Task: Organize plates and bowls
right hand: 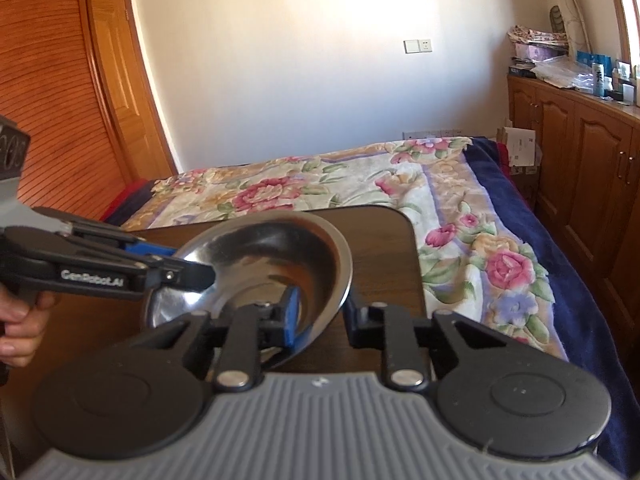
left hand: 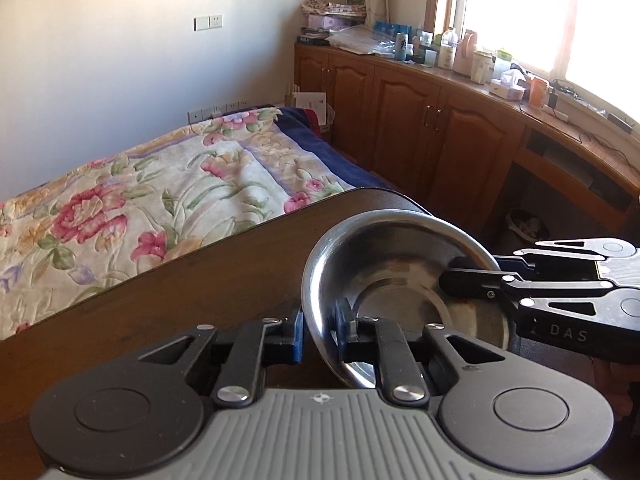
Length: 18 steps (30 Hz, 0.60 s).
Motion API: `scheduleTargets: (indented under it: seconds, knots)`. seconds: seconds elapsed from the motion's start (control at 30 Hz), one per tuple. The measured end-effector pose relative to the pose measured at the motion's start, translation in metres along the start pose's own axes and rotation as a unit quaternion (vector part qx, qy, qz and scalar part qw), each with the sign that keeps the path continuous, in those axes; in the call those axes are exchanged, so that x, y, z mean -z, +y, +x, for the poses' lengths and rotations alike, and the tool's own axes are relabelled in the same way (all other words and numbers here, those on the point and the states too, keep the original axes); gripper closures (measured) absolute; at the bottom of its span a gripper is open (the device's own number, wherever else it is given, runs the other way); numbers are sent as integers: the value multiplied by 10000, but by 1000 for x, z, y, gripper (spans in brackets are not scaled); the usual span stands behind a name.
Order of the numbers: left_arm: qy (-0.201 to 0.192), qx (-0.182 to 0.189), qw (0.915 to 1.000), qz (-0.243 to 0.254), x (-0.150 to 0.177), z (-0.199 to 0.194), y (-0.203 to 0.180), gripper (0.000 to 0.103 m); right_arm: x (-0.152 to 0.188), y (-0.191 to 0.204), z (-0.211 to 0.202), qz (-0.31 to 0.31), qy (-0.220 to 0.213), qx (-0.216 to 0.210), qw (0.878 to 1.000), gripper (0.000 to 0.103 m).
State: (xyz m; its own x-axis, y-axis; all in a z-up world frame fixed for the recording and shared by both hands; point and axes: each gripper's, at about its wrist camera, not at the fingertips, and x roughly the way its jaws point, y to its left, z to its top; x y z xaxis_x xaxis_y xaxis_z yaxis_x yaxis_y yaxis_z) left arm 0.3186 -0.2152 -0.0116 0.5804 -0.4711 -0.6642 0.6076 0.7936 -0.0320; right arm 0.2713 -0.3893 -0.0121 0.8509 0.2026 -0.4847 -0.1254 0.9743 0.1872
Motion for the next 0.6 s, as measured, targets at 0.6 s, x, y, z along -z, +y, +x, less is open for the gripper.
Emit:
scheduleTargets:
  seconds: [0.6]
  knots:
    - [-617,-156,9979,124,-9,-62,-11,91,-21,15,-27,-189,-309,34,9993,93]
